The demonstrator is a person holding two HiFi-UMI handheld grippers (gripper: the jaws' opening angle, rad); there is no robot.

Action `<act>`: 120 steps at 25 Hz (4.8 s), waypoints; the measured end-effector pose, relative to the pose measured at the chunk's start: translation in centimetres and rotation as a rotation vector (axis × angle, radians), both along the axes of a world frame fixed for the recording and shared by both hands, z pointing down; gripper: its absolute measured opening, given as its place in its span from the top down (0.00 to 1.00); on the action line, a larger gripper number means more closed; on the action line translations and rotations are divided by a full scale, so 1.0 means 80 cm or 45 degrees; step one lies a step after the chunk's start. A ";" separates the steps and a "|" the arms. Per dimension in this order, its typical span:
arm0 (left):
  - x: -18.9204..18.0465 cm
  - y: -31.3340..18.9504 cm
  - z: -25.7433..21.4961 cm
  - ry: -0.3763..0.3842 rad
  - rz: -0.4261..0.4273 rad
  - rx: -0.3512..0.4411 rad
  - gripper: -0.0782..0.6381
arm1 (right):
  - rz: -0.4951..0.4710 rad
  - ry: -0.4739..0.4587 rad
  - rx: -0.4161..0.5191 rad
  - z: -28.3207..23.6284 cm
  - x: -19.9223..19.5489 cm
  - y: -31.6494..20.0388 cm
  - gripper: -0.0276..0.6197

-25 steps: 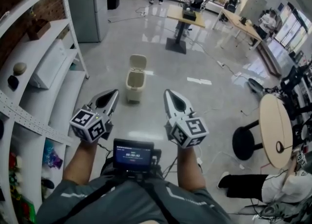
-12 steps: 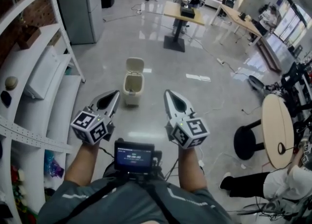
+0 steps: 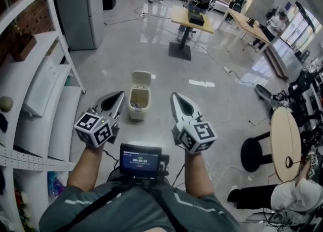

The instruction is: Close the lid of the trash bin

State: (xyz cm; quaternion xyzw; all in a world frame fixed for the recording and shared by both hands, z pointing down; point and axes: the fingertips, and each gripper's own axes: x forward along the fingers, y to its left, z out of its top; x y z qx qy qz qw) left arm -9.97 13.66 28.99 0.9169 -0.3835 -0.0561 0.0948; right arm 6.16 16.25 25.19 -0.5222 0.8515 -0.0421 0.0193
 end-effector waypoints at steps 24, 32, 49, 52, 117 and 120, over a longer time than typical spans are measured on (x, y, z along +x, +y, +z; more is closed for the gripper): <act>-0.018 -0.178 0.032 -0.023 0.012 -0.070 0.90 | -0.007 -0.014 -0.061 0.031 -0.016 -0.178 0.94; 0.013 -0.270 0.032 -0.065 -0.086 -0.100 0.90 | -0.067 -0.058 -0.049 0.032 0.028 -0.282 0.94; 0.070 -0.406 0.031 -0.125 -0.193 -0.138 0.90 | -0.178 -0.129 -0.111 0.051 0.083 -0.442 0.94; 0.075 -0.425 0.036 -0.130 -0.162 -0.150 0.90 | -0.164 -0.125 -0.126 0.054 0.081 -0.459 0.94; 0.100 -0.596 0.586 -0.562 -0.028 -1.035 0.90 | 0.016 0.104 -1.164 0.637 0.031 -0.615 0.94; 0.101 -0.592 0.586 -0.560 -0.009 -1.036 0.90 | 0.027 0.083 -1.162 0.636 0.032 -0.613 0.94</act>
